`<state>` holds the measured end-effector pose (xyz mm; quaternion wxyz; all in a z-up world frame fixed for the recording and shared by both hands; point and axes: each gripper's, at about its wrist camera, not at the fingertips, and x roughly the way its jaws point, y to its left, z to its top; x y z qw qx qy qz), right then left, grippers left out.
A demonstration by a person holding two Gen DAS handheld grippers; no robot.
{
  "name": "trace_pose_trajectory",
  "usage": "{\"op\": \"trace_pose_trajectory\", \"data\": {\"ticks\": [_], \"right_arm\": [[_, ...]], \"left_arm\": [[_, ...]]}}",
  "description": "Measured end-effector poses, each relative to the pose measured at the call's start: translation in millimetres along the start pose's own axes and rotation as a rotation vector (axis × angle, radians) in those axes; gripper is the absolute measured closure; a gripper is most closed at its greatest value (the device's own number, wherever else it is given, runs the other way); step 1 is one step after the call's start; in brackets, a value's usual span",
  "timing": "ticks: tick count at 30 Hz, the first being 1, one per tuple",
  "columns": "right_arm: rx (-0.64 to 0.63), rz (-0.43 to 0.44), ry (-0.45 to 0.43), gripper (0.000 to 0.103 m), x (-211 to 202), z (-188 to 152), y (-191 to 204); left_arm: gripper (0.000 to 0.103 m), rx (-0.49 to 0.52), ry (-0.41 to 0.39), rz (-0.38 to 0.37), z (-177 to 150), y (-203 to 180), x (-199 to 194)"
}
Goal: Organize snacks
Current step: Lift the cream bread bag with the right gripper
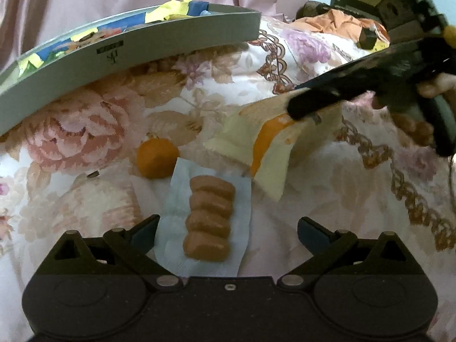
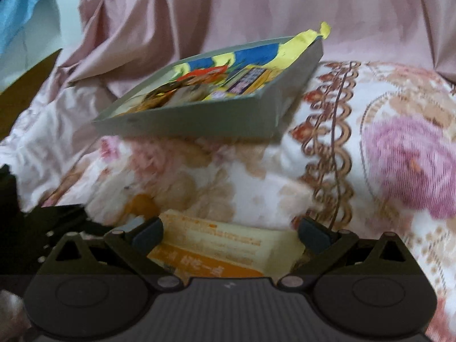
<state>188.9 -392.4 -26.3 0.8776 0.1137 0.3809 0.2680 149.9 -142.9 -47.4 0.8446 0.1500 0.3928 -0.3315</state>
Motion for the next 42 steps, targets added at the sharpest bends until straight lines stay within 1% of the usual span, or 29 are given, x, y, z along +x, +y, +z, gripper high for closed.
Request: {"op": "trace_pose_trajectory", "data": {"ticks": [1,3,6,11,13,16,19,21,22,23,25,26,28,30,32,34,35,39,42], "right_arm": [[-0.005,0.024,0.016,0.0,-3,-3,2],[-0.059,0.053,0.047,0.0,-8,-8,10],[-0.225,0.03,0.08,0.0,-12,-10,34],[-0.508,0.0,0.133,0.0,-9,-11,71],[-0.58,0.005,0.159,0.0,-8,-13,81],[-0.631,0.03,0.199,0.0,-10,-14,88],[-0.701,0.022,0.229,0.0,-8,-18,94],[-0.741,-0.005,0.24,0.0,-2,-22,98],[-0.765,-0.037,0.235,0.002,2,-26,101],[-0.78,-0.074,0.234,0.01,7,-29,102],[-0.788,-0.181,0.224,0.021,18,-36,104],[-0.784,-0.201,0.21,0.022,20,-38,104],[-0.743,-0.211,0.173,0.025,18,-41,105],[-0.711,-0.209,0.15,0.036,15,-44,106],[-0.689,-0.217,0.13,0.044,10,-49,108],[-0.64,-0.22,0.106,0.048,4,-53,110],[-0.613,-0.22,0.099,0.049,3,-54,111],[-0.446,-0.218,0.11,0.049,0,-56,118],[-0.347,-0.194,0.12,0.049,2,-59,127]], "left_arm": [[0.003,0.014,0.0,0.003,-1,-1,0],[0.003,0.052,0.002,0.007,-3,-2,0],[0.003,0.098,0.002,0.023,-2,-1,0],[0.003,0.12,0.002,-0.002,1,8,0],[0.006,0.136,-0.008,-0.004,1,9,-1],[0.012,0.133,-0.022,-0.01,-1,12,-4],[0.019,0.121,-0.036,-0.006,-1,14,-7],[0.024,0.105,-0.041,0.0,-2,15,-8],[0.025,0.091,-0.043,0.005,-2,16,-9],[0.029,0.074,-0.046,0.011,-3,17,-10],[0.033,0.032,-0.054,0.025,-5,19,-13],[0.037,0.01,-0.057,0.031,-6,21,-15],[0.038,-0.036,-0.063,0.047,-10,22,-18],[0.039,-0.077,-0.063,0.062,-14,24,-22],[0.039,-0.119,-0.062,0.073,-20,25,-27],[0.039,-0.164,-0.057,0.084,-26,26,-33],[0.039,-0.19,-0.053,0.089,-30,28,-36],[0.04,-0.28,-0.04,0.108,-48,31,-53],[0.04,-0.31,-0.034,0.126,-61,30,-66]]}}
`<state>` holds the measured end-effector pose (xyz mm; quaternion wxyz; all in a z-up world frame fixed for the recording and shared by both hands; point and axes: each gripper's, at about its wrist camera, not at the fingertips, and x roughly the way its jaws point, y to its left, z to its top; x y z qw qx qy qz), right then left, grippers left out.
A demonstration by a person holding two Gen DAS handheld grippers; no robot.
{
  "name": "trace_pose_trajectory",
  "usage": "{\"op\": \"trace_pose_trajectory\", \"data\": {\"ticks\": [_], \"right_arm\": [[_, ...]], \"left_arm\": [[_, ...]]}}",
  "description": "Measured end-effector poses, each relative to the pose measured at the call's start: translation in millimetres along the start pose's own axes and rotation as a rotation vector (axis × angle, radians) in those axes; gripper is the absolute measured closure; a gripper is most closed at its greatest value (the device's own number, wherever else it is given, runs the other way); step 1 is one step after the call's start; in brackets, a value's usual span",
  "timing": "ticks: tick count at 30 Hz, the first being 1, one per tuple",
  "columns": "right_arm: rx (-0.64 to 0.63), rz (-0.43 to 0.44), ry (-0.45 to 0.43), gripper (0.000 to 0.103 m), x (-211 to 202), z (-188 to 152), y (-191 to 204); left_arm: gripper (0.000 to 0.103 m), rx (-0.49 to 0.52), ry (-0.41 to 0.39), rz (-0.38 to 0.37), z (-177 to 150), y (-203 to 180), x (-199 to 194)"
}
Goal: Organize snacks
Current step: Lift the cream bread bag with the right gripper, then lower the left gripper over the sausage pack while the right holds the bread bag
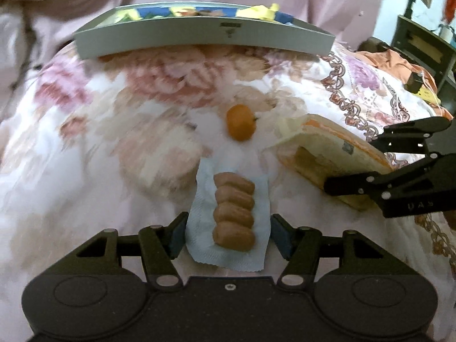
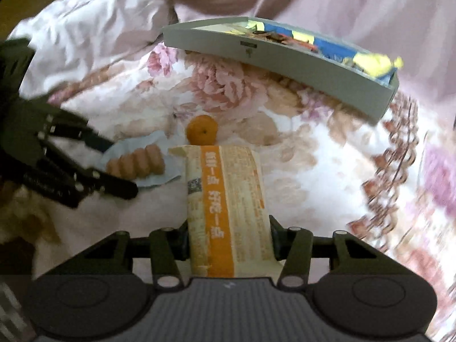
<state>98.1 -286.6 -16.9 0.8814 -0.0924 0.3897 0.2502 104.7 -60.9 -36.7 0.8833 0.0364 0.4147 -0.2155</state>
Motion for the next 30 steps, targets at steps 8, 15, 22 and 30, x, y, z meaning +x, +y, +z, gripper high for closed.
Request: {"op": "trace_pose_trajectory", "data": {"ticks": [8,15,22,30], "right_arm": [[0.182,0.084,0.005,0.049,5,5,20],[0.17,0.017,-0.025,0.047,3,-4,31],[0.165,-0.025,-0.048,0.041,4,-10,36],[0.151,-0.084,-0.065,0.033,13,-14,44]], "left_arm": [[0.021,0.016,-0.005,0.04,-19,7,-17],[0.008,0.131,-0.032,0.091,-22,-5,-7],[0.016,0.169,-0.068,0.103,-23,-4,-5],[0.04,0.209,-0.134,0.143,-29,-12,-7]]}}
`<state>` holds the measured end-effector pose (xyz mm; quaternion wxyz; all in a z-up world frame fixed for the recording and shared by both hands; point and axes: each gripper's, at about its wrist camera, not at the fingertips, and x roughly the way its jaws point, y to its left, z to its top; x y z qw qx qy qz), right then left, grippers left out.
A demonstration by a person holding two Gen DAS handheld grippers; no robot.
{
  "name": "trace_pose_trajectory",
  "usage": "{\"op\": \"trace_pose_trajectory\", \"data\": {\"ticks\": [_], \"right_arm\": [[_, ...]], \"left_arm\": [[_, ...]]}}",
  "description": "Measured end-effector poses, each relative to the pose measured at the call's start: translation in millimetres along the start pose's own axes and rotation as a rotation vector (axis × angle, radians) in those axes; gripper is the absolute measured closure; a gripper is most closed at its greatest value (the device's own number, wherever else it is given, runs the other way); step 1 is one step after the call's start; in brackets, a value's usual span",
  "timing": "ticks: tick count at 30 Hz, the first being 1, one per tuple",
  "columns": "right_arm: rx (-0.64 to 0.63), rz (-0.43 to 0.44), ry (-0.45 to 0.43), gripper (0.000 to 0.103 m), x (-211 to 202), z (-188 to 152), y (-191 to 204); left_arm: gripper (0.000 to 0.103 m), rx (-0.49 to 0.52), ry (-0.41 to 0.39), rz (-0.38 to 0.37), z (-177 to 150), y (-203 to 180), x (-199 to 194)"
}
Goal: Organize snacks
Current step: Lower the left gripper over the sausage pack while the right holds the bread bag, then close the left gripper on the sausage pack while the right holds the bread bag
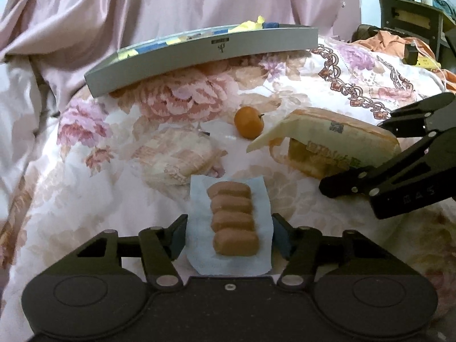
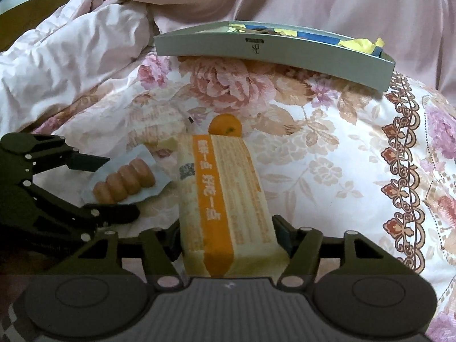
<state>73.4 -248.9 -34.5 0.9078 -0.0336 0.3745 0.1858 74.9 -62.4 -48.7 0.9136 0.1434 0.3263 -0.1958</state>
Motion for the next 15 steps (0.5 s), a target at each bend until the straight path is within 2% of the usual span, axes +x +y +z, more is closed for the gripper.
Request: {"op": "trace_pose_trajectory", "data": {"ticks": [4,7,11,13,15], "right_arm": [[-0.022,-0.021,-0.014,0.03,2,0,6],[-0.035,-0.035,-0.017,0.027,4,0,10],[-0.05,-0.054,-0.013,0.019,10,0,14],[-0.052,-0.057,-0.018,0.019,12,0,13],[-0.063,-0.062,-0.041,0.028,10,-1,16]], "left_arm": [[0.041,-0.039,0.0,-0.009,1,5,-1],[0.041,-0.166,0.01,-0.062,2,21,-1],[0.042,-0.336,0.001,-0.129,1,41,0],[0.042,-0.393,-0.006,-0.157,-1,47,0],[0.042,-0.429,-0.01,-0.181,-2,50,0]]}}
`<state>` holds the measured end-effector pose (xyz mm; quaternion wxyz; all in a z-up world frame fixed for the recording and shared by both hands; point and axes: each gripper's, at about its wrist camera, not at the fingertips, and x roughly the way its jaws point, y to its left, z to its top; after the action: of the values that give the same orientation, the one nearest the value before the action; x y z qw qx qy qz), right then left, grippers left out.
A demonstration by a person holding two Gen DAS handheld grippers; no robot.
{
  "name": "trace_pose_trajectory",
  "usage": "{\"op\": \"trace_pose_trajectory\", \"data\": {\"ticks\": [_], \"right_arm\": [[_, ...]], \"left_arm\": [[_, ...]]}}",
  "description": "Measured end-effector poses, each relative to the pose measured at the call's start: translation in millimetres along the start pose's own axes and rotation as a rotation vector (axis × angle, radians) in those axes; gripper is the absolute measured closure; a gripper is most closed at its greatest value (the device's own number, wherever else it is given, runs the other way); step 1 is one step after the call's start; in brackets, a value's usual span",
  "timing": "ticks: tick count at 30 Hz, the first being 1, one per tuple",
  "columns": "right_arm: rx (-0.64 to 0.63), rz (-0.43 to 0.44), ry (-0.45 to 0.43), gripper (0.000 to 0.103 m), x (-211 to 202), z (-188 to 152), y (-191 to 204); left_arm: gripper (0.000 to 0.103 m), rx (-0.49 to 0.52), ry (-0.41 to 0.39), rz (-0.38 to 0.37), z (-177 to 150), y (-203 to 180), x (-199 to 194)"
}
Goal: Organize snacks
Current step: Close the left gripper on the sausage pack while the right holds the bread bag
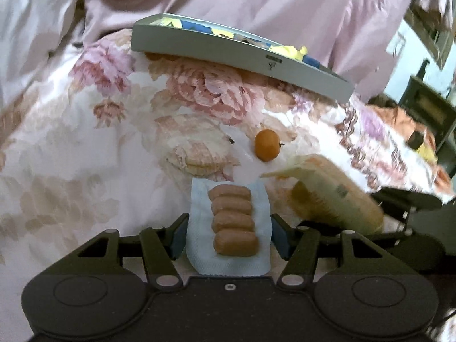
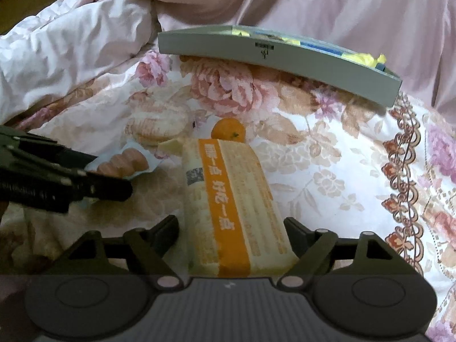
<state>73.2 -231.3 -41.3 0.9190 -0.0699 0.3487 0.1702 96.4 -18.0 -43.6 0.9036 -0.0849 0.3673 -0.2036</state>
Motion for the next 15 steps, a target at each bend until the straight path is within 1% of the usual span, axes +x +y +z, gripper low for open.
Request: {"op": "trace_pose_trajectory", "data": {"ticks": [1,2,3,5,8,12,15], "right_arm": [[-0.011,0.003,-0.012,0.036,-1,-1,3],[-0.023,0.002,-0.019,0.046,-2,-1,5],[-0.035,0.004,-0.026,0.048,-3,-2,9],[-0.041,-0.007,-0.037,0.049,-5,-2,13],[-0.01,-0.002,-0.046,0.049,-7,-3,11],[-0.002,-0.004,-0.07,0.049,-12,-4,10],[-0.005,-0.006,-0.075,0.049,-15,-6,10]], "left_arm": [[0.042,-0.007,0.0,-0.008,0,0,0],[0.042,-0.011,0.0,-0.018,-1,0,0],[0.042,-0.015,-0.002,-0.025,-1,-1,0],[0.042,-0.031,-0.003,-0.047,-1,0,0],[0.042,-0.065,-0.004,-0.074,-1,2,1],[0.042,-0.088,-0.002,-0.08,-1,3,1],[0.042,-0.148,-0.002,-0.118,-1,8,0]]}}
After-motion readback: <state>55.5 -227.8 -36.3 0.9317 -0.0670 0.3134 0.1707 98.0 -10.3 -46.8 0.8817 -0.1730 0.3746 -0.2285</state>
